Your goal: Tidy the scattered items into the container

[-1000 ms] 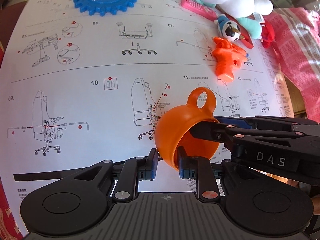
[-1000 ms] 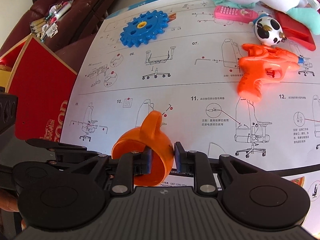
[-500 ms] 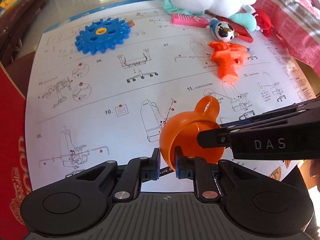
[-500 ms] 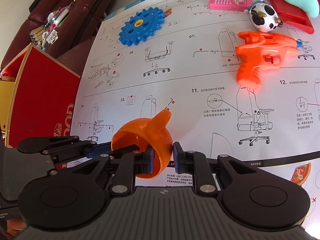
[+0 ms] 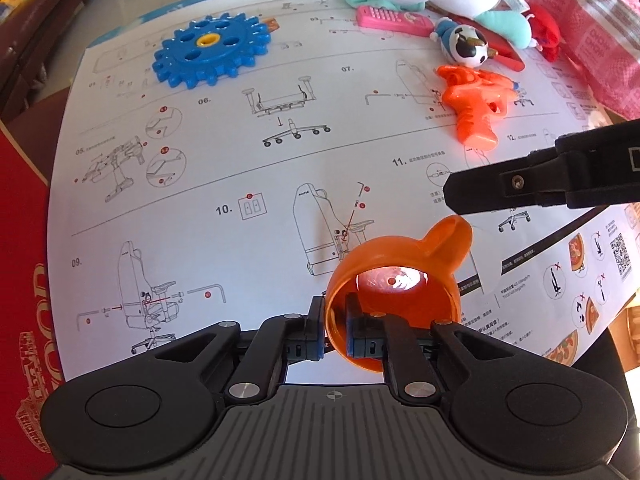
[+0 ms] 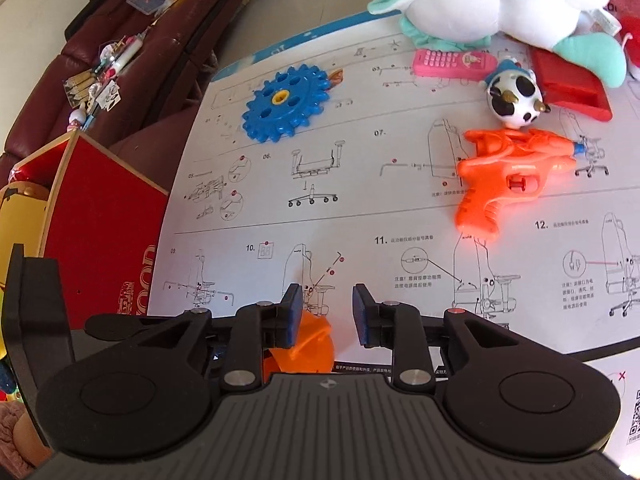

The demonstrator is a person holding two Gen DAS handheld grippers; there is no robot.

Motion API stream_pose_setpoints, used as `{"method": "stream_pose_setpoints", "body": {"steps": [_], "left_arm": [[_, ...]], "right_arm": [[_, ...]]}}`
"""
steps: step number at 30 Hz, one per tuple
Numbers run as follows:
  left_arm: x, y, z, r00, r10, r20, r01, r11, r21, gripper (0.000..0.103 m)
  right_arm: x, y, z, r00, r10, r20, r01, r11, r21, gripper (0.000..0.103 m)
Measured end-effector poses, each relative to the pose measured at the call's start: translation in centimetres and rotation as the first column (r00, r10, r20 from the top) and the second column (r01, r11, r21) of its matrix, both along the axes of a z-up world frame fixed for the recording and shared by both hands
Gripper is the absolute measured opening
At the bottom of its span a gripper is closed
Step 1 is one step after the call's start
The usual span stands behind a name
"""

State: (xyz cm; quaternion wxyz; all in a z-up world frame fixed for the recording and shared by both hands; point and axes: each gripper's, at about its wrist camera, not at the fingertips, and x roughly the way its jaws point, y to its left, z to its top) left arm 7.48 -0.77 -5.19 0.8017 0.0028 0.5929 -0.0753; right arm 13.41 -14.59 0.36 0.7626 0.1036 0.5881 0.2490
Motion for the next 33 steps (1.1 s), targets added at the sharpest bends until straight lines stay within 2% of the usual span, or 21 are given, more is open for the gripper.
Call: {"method": "stream_pose_setpoints", "body": {"steps": [5,11,14,21,25,30,33], "left_arm": [[-0.4,-1.5,0.4,0.997,-0.059,0.046,0.055,0.996,0.072,0.004],[-0.4,-1.7,1.2,0.997,-0.049,0.068,0.045,0.998,0.047,0.004],[-0.3,-1.8,1.4,0.996,-0.051,0.080,0.046,0.997,0.064,0.006],[1.5,-2.0,1.1,0.992,-0.065,0.106,0.055,0.994,0.094,0.008],[2.0,-2.6,1.1,0.977,-0.151,0.148,0.127,0.979,0.159,0.007],[3.2,-2.1,1.1,0.971,-0.185,0.151,0.172,0.981,0.094,0.007],[3.2,-2.3,1.2,0.953,-0.253,0.164,0.238,0.965,0.109,0.007]], "right_arm": [[-0.8,0.3,-0.5,0.999,0.036,0.002,-0.036,0.999,-0.039,0.032],[-1.4,-0.4,-0.4,0.999,0.048,0.015,-0.047,0.997,-0.054,0.032],[-1.9,-0.9,0.2,0.993,0.099,0.065,-0.094,0.992,-0.081,0.032],[-2.8,-0.8,-0.6,0.976,0.202,0.085,-0.189,0.972,-0.138,0.032],[-3.1,-0.3,-0.8,0.940,0.307,0.147,-0.276,0.940,-0.200,0.032],[-3.1,0.8,-1.4,0.894,0.413,0.174,-0.369,0.899,-0.236,0.031],[-3.0,1.5,-1.3,0.850,0.485,0.205,-0.431,0.865,-0.257,0.029]]}}
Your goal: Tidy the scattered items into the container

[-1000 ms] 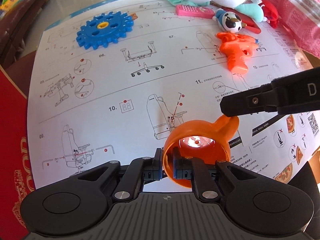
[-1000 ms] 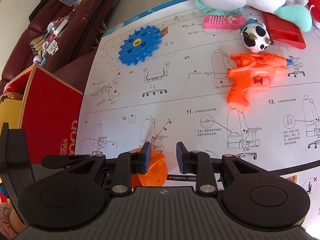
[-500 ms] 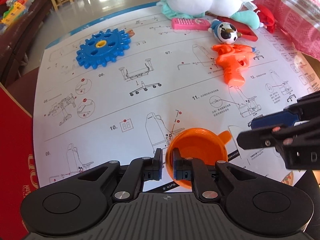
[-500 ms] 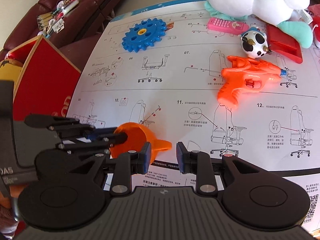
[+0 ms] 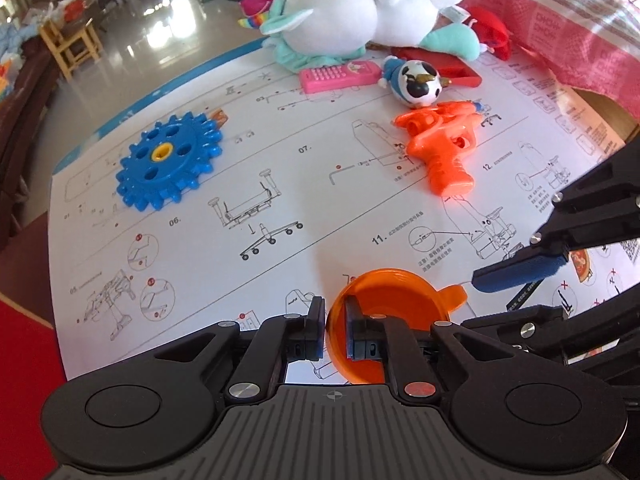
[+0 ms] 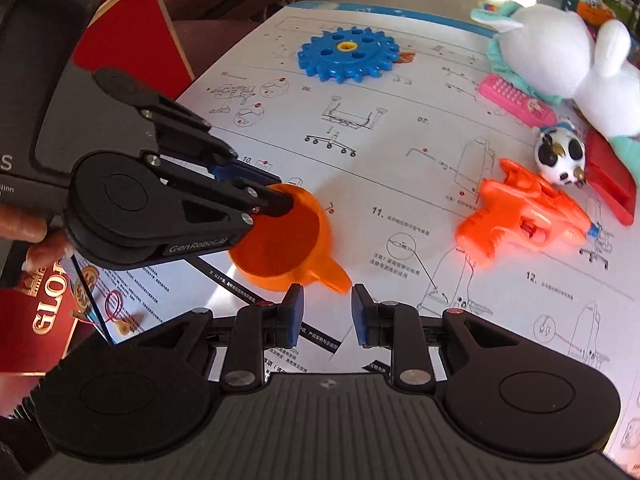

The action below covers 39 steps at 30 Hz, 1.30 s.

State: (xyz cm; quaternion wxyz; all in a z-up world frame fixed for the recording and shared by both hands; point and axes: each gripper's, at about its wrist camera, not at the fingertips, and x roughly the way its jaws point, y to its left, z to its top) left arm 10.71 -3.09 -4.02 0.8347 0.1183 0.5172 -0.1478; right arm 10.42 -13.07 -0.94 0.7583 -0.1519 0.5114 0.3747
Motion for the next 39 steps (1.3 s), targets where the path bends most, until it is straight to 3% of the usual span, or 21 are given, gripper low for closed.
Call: {"method": "stream_pose_setpoints", "body": {"steps": [4,6,7,8,12,13,14,15,18,21,28,35,39], "left_arm": [[0.4,0.0,0.0,0.999,-0.034,0.000,0.034,0.999,0.004,0.007],[0.5,0.0,0.0,0.999,-0.033,-0.004,0.033,0.999,-0.001,0.009],[0.6,0.0,0.0,0.999,-0.032,-0.004,0.032,0.999,-0.002,0.014],[0.6,0.0,0.0,1.000,-0.030,-0.005,0.030,1.000,-0.006,0.029],[0.6,0.3,0.0,0.999,0.011,-0.035,-0.010,1.000,0.025,0.036],[0.6,0.5,-0.1,0.999,0.020,-0.048,-0.018,0.999,0.031,0.046],[0.5,0.8,-0.2,0.998,0.028,-0.062,-0.026,0.999,0.032,0.046],[0.4,1.0,-0.3,0.997,0.034,-0.068,-0.032,0.999,0.027,0.046],[0.8,1.3,-0.7,0.993,0.057,-0.101,-0.056,0.998,0.014,0.009],[0.8,1.2,-1.1,0.991,0.069,-0.111,-0.067,0.998,0.020,0.010],[0.7,1.5,-1.0,0.989,0.097,-0.110,-0.098,0.995,0.001,0.008],[-0.1,1.3,0.5,0.989,0.121,-0.087,-0.121,0.993,0.006,0.006],[-0.9,1.3,1.8,0.990,0.129,-0.058,-0.128,0.992,0.014,0.006]], "right_arm": [[0.7,0.8,-0.7,0.996,0.089,0.021,-0.088,0.995,-0.045,0.028],[0.9,1.1,-1.2,0.993,0.116,0.014,-0.115,0.992,-0.060,0.022],[0.8,1.4,-1.4,0.992,0.129,0.015,-0.127,0.990,-0.067,0.021],[0.7,1.5,-1.6,0.991,0.134,0.012,-0.133,0.989,-0.066,0.020],[0.4,1.9,-1.9,0.991,0.127,-0.038,-0.129,0.990,-0.063,0.013],[0.3,1.8,-2.0,0.992,0.120,-0.042,-0.122,0.990,-0.065,0.013],[0.3,1.8,-2.1,0.993,0.111,-0.048,-0.114,0.991,-0.064,0.014],[0.3,1.8,-2.1,0.993,0.104,-0.058,-0.107,0.993,-0.057,0.014],[0.4,1.9,-1.8,0.994,0.093,-0.055,-0.095,0.995,-0.040,0.015],[0.8,2.2,-1.7,0.996,0.071,-0.049,-0.072,0.997,-0.027,0.020],[0.4,2.3,-2.2,0.998,0.033,-0.046,-0.034,0.999,-0.030,0.018],[-0.2,2.2,-0.8,0.999,0.010,-0.052,-0.012,0.999,-0.035,0.016],[-1.2,2.3,0.5,1.000,0.019,-0.003,-0.019,0.999,-0.040,0.016]]}}
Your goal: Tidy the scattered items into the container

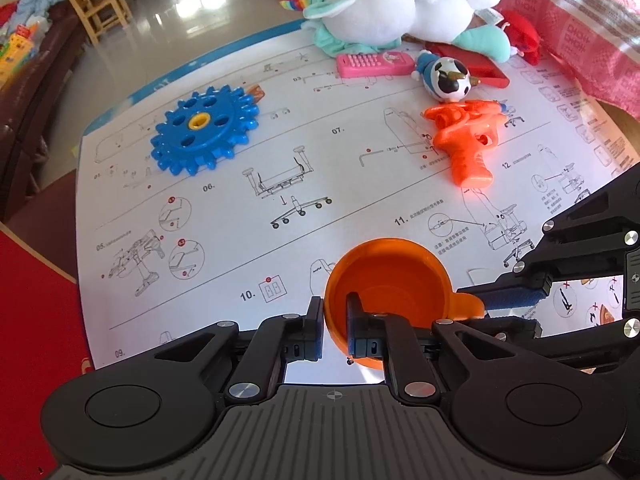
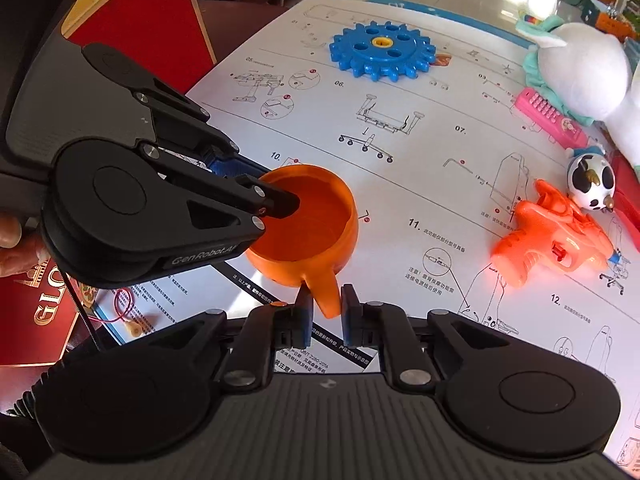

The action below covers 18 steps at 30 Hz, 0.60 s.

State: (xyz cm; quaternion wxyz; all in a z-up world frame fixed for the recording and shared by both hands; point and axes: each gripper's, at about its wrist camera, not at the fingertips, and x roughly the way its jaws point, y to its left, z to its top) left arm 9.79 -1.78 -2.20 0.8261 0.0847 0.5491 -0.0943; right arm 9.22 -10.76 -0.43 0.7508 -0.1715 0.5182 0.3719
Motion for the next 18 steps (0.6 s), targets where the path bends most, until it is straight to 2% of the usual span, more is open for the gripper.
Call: {"method": "stream_pose_setpoints", "body": {"steps": [12,18], "left_arm": [[-2.3,0.3,3.0,0.998,0.020,0.052,-0.020,1.000,-0.013,0.004],[-3.4,0.6,5.4,0.994,0.032,0.105,-0.030,0.999,-0.021,0.004]], "right_arm": [[-2.3,0.1,3.1,0.997,0.027,0.071,-0.027,1.000,-0.003,0.016],[-3.2,0.2,5.4,0.992,0.040,0.122,-0.041,0.999,0.003,0.016]]}}
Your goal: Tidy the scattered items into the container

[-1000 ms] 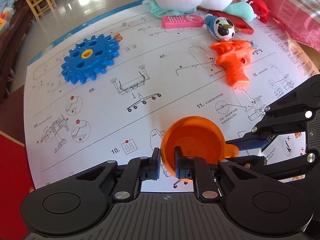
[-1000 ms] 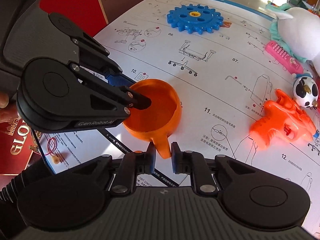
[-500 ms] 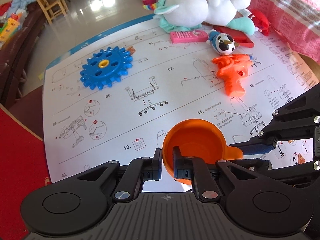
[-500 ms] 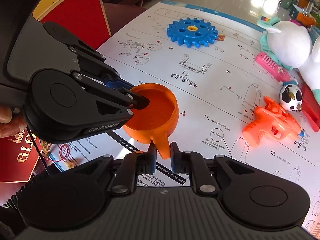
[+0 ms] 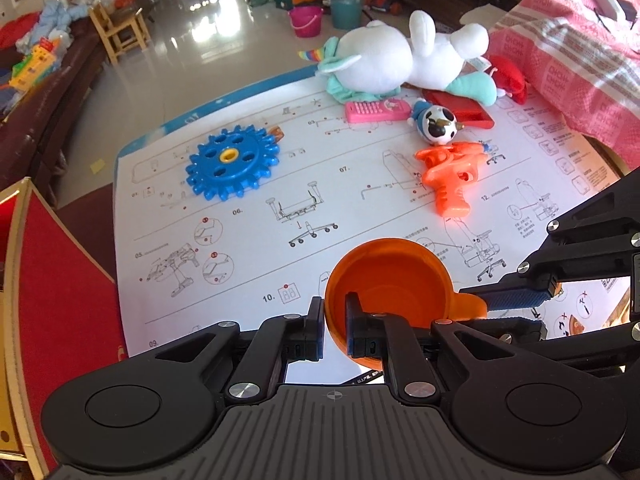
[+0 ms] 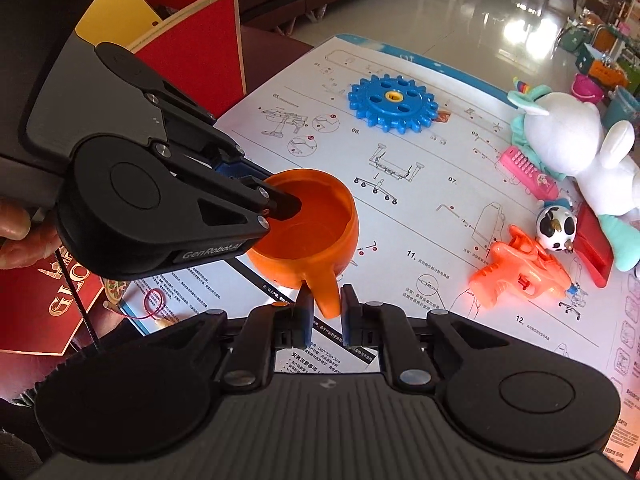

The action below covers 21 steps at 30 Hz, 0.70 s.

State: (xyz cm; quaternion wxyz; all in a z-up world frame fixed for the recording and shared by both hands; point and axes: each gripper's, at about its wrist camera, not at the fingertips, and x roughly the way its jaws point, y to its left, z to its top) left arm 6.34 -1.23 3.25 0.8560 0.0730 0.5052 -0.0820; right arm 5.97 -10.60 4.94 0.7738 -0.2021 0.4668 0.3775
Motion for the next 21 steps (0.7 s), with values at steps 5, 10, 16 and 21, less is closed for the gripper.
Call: {"method": "stream_pose_setpoints", "body": {"steps": [5,10,16,21], "left_arm": [[-1.5,0.7,2.4,0.998,0.026,0.051,-0.025,0.999,-0.020,0.004],[-3.4,2.0,5.4,0.991,0.054,0.122,-0.052,0.998,-0.022,0.005],[-6.5,4.9,10.3,0.968,0.121,0.222,-0.124,0.992,-0.001,0.005],[-10.4,9.6,14.6,0.933,0.200,0.299,-0.223,0.974,0.043,0.005]], "right_arm": [[-1.3,0.4,2.5,0.998,0.036,0.059,-0.036,0.999,0.002,0.016],[-2.8,1.2,5.5,0.989,0.084,0.126,-0.086,0.996,0.013,0.016],[-4.9,3.8,10.0,0.963,0.169,0.208,-0.183,0.982,0.049,0.016],[-7.1,8.0,13.6,0.926,0.275,0.259,-0.306,0.948,0.088,0.015]]}}
